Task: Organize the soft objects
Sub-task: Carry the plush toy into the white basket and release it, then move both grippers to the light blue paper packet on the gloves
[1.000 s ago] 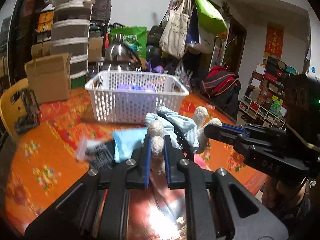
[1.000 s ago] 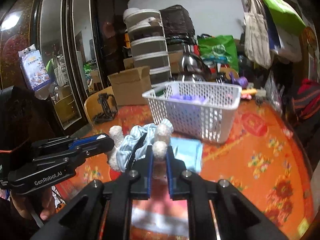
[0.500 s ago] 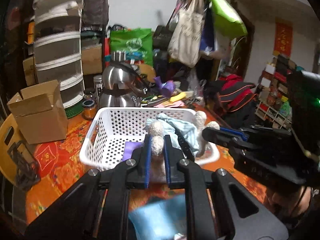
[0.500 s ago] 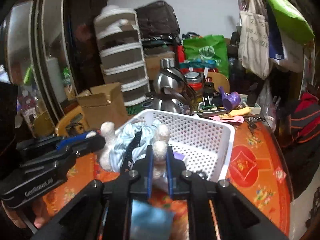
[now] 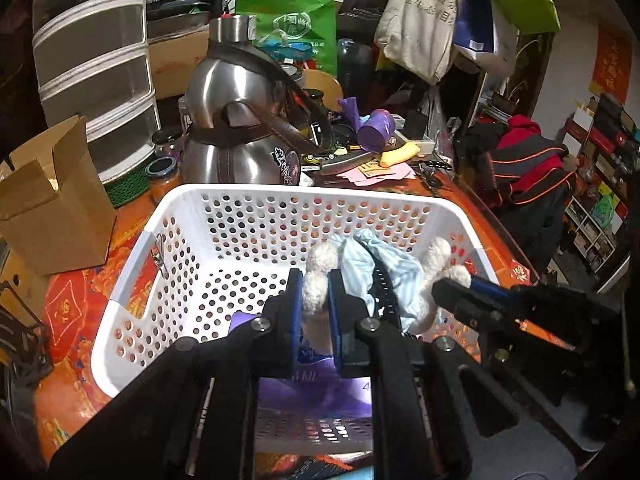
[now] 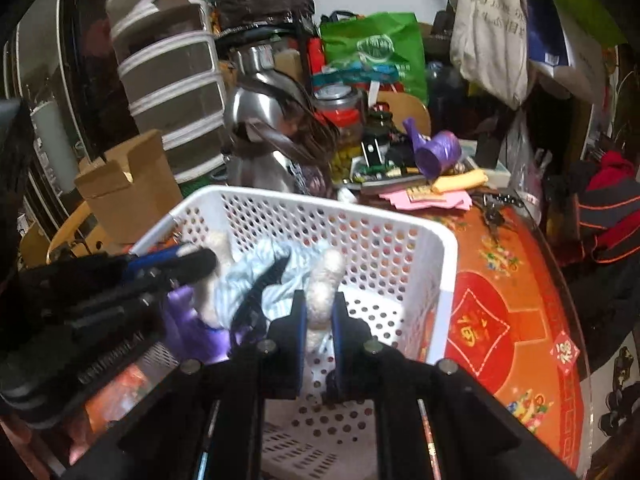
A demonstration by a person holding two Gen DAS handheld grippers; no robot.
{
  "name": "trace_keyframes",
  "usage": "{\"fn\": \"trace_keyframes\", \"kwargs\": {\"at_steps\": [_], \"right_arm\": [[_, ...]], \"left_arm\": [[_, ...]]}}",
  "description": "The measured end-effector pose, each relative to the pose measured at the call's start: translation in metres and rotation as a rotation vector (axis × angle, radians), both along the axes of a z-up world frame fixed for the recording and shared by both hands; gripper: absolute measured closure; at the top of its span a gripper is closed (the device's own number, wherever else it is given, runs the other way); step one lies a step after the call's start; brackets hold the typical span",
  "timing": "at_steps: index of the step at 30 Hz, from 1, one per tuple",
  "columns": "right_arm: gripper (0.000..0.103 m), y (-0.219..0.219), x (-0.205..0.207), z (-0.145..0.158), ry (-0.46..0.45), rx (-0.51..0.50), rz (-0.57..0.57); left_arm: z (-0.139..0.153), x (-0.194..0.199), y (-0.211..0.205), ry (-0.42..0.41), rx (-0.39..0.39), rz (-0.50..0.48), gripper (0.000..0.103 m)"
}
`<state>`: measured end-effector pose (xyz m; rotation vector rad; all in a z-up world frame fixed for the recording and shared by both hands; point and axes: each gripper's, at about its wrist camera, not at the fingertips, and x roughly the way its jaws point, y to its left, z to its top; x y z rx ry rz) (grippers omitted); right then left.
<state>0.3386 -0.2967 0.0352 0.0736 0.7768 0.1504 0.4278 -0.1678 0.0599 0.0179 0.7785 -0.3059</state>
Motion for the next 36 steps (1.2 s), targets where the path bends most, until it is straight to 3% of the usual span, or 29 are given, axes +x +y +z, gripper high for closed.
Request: {"fn": "trace_keyframes", "kwargs": {"at_steps": [2,3,5,7,10,14,19,26,32,36], "right_arm": [[0.092,-0.004,-0.003,-0.001,-0.008,0.023,-0.011],[0.088,-0.004,-0.005,0.001,-0.021,0.021,-0.012],[0.079,-0.002,-0.008,0.005,-0.034,-0.014,-0.019],[0.050,-0.004,-0.010,0.006,-0.033,-0.015,-0.027],[0.044,-0.008,-0.014,0.008,-0.038,-0.014,-0.048],[0.044,-0.012,-0.030,0.013,-0.052,0.002,-0.042],[0.044,-0.007,-0.066,0.016,-0.067,0.023,-0.012],[0.042,0.007,-0.130,0.005,-0.063,0.058,0.044],[0.039,0.010,-0.176,-0.027,-0.021,0.128,0.069],[0.039,0.012,-0.183,-0.061,0.053,0.152,0.104]], "left_arm": [[-0.002,0.001,0.001,-0.008,0.008,0.023,0.066],[-0.002,-0.001,0.003,-0.016,0.014,0.036,0.060],[-0.002,-0.005,0.007,-0.037,0.026,0.046,0.039],[-0.004,-0.008,0.013,-0.049,0.040,0.059,0.033],[-0.003,-0.009,0.029,-0.038,0.015,0.083,0.023],[-0.003,-0.022,0.052,-0.025,-0.028,0.085,0.022],[0.008,-0.076,0.079,-0.094,0.014,0.082,0.014],[0.004,-0.144,0.115,-0.067,0.021,0.105,0.013],[-0.022,-0.205,0.126,-0.021,0.020,0.075,0.013],[-0.058,-0.225,0.121,0.038,-0.015,0.048,0.013]]}}
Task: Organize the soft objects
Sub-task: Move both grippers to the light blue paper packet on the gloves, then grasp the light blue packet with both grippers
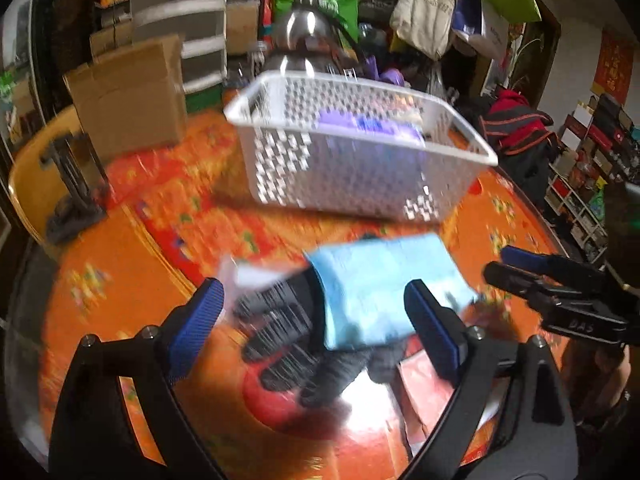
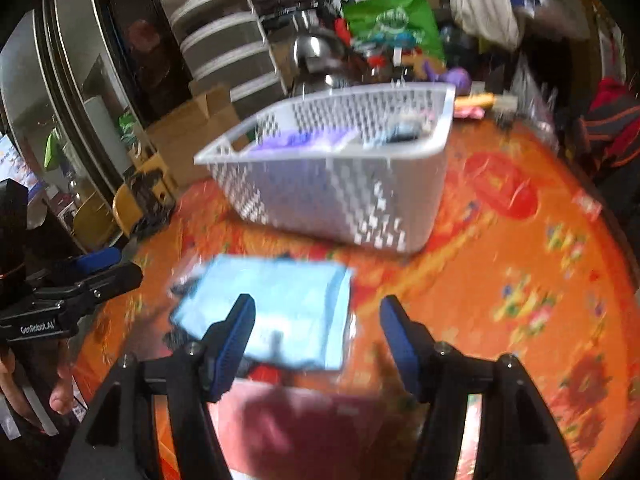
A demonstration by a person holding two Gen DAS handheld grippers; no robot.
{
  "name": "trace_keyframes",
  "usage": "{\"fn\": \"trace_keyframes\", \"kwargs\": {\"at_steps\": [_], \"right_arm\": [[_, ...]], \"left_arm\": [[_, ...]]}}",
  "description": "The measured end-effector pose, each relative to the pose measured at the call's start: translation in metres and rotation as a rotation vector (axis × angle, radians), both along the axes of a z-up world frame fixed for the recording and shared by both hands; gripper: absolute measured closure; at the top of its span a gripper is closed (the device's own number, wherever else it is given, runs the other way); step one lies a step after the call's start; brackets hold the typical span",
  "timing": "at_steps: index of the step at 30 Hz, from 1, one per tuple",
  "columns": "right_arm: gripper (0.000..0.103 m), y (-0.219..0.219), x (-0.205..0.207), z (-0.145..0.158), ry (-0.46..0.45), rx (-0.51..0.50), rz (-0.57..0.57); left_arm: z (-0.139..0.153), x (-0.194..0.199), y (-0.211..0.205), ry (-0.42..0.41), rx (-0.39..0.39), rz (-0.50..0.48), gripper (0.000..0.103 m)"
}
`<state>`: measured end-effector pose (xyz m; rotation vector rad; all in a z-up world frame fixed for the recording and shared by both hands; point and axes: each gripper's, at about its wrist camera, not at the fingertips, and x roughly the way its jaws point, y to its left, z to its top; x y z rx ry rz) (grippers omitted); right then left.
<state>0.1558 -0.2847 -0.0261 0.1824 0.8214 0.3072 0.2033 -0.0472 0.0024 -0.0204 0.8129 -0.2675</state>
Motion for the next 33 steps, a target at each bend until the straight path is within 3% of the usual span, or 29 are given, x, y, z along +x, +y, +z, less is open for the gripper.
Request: {"fn": "trace_keyframes", "kwargs": {"at_steps": [6,18,25,32,33], "right_arm": [[0.047,0.000,0.003,-0.029,0.045,0.008,0.017],[0.052,0.017,0.021,-0.035,0.047,-0.008,0.064],[0.053,0.018,0.027,-0.039,0.068,0.007,0.093],[0.060,0.027,0.025,-0.040,0.068,-0.007,0.129],[0.062,0.027,0.024,-0.041,0.066,-0.006,0.130]], "left_arm": [[-0.038,0.004,-0.011,0.063,-0.022,-0.013,0.013],[-0.058,0.023,-0.028,0.096,-0.026,-0.066,0.015],[-0.069,0.030,-0.028,0.133,-0.073,-0.085,0.020],[-0.074,0.032,-0.033,0.152,-0.100,-0.124,0.046],[-0.074,0.031,-0.034,0.158,-0.111,-0.136,0.046]]}}
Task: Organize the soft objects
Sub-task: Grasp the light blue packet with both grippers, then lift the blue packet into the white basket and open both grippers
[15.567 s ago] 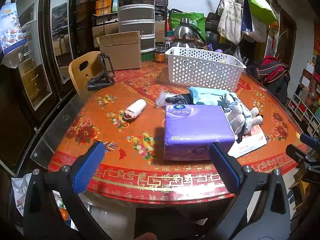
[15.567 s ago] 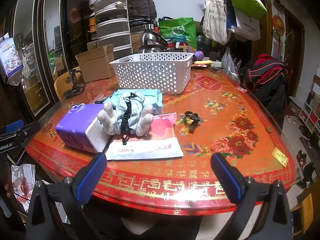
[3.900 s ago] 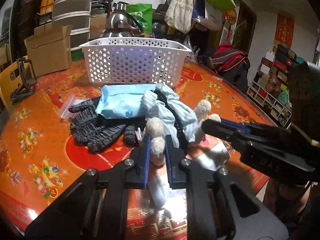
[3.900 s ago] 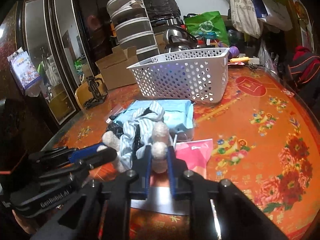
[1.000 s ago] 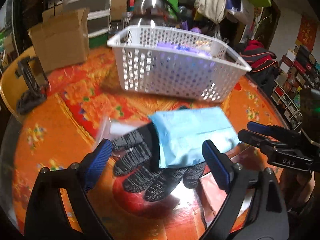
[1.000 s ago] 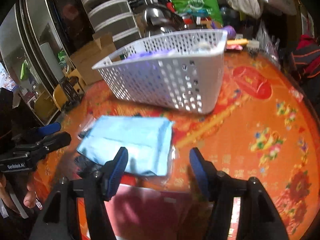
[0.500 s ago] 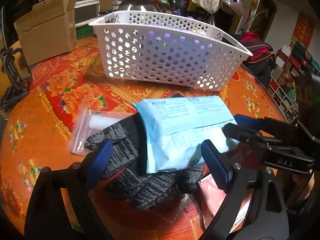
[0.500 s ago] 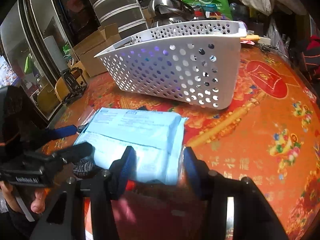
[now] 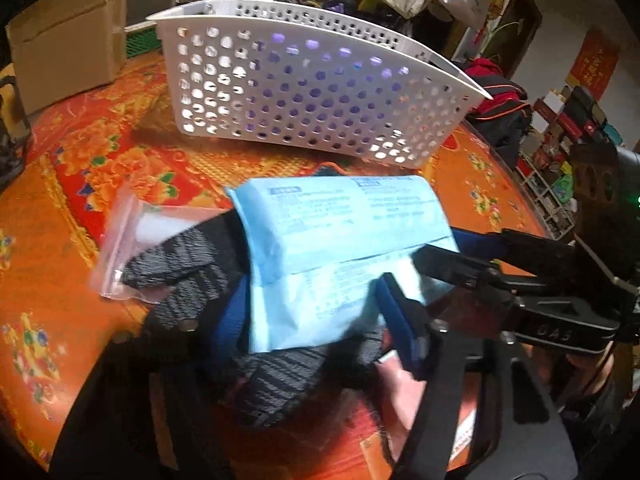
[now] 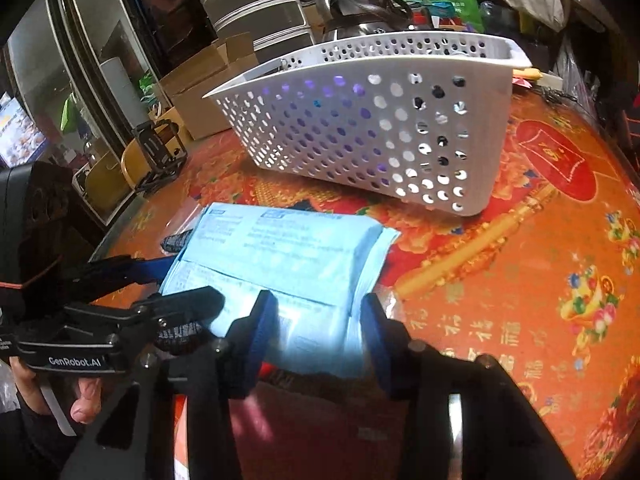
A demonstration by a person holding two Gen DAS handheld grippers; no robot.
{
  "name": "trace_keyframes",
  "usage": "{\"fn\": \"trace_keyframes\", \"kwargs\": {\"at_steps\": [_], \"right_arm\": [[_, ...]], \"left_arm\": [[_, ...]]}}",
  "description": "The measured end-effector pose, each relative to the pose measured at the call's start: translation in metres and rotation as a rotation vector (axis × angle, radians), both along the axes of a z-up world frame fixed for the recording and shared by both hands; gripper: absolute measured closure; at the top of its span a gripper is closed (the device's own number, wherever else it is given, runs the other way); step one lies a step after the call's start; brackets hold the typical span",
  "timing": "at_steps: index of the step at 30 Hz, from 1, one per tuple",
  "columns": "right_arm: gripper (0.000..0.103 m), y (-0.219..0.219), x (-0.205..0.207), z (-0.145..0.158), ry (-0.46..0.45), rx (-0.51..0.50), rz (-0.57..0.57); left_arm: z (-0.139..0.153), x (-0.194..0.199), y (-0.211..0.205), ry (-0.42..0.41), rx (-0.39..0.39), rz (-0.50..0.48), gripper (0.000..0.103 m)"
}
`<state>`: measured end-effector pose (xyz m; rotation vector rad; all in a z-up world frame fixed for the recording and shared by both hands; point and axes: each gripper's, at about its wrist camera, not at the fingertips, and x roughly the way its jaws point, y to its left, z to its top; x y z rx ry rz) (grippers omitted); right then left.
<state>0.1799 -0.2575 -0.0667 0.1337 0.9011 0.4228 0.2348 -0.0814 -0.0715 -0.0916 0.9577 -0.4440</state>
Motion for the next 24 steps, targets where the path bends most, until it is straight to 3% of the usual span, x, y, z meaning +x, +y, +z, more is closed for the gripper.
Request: {"fn": "trace_keyframes", "kwargs": {"at_steps": [3,8,17,24], "right_arm": [[0.068,0.004,-0.004,0.001,-0.017,-0.008,0.008],[0.074,0.007,-0.010,0.004,-0.043,-0.019,-0.001],[0.076,0.009,-0.028,0.021,-0.106,-0.040,-0.036],[0.076,0.010,-0.048,0.068,-0.226,-0.054,-0.054]], "left_arm": [[0.001,-0.003,-0.004,-0.007,0.007,-0.006,0.049],[0.004,-0.011,-0.007,-0.042,0.016,-0.016,0.066],[0.027,-0.030,-0.009,-0.136,0.049,-0.025,0.068],[0.073,-0.049,-0.006,-0.239,0.026,-0.029,0.068]]}}
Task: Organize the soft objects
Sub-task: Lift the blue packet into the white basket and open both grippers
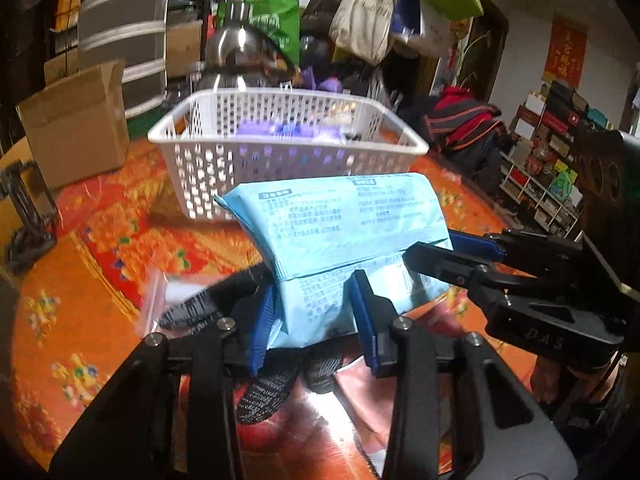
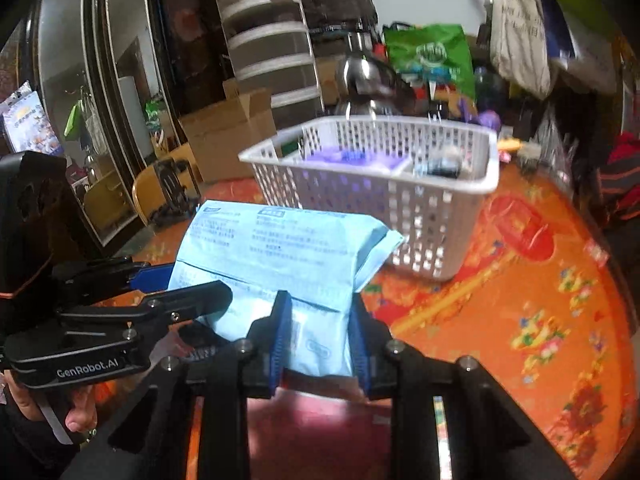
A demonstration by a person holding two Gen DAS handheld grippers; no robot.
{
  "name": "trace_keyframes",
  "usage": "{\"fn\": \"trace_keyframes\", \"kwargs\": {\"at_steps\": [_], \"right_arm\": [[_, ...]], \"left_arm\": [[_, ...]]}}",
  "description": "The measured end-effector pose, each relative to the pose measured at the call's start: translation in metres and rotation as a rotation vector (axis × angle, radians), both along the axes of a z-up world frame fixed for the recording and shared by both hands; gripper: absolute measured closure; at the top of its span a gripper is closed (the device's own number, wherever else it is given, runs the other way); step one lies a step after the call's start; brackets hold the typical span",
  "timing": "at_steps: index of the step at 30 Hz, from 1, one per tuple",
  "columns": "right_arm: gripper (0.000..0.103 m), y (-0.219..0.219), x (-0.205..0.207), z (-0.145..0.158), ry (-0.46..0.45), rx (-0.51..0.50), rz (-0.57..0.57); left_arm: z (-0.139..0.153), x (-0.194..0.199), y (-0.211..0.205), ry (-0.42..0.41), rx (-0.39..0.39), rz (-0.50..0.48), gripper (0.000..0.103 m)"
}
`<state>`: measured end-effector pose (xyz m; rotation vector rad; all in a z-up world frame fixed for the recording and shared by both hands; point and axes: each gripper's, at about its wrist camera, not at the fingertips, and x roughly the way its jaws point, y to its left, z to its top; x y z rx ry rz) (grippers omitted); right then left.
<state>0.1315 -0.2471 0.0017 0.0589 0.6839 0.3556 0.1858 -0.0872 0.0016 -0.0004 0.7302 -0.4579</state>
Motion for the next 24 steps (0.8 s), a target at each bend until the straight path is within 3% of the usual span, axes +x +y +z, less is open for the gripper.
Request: {"fn": "trace_keyframes", "kwargs": {"at_steps": [8,13,18,24], "right_arm": [[0.076,0.001,0.016,0.066,-0.097,-0.035,-0.024],[0.077,-0.003,0.062,0.105,-0.126,-0.051,-0.043],[0.077,-0.007,0.115,0.109,-0.087,-0.052,-0.056],[0.077,-0.019,0.185,0.081,-0.001,-0.027,-0.080]], "left_arm": [[0.069,0.016,0.001,-0.098,-0.035,-0.003,0.068],[0.113,0.064,-0.003,-0.123,-0.049,0.003,0.068],[0.131,0.128,-0.014,-0.117,-0.012,0.007,0.068],[0.105,0.215,-0.022,-0.014,-0.028,0.016,0.068]]}}
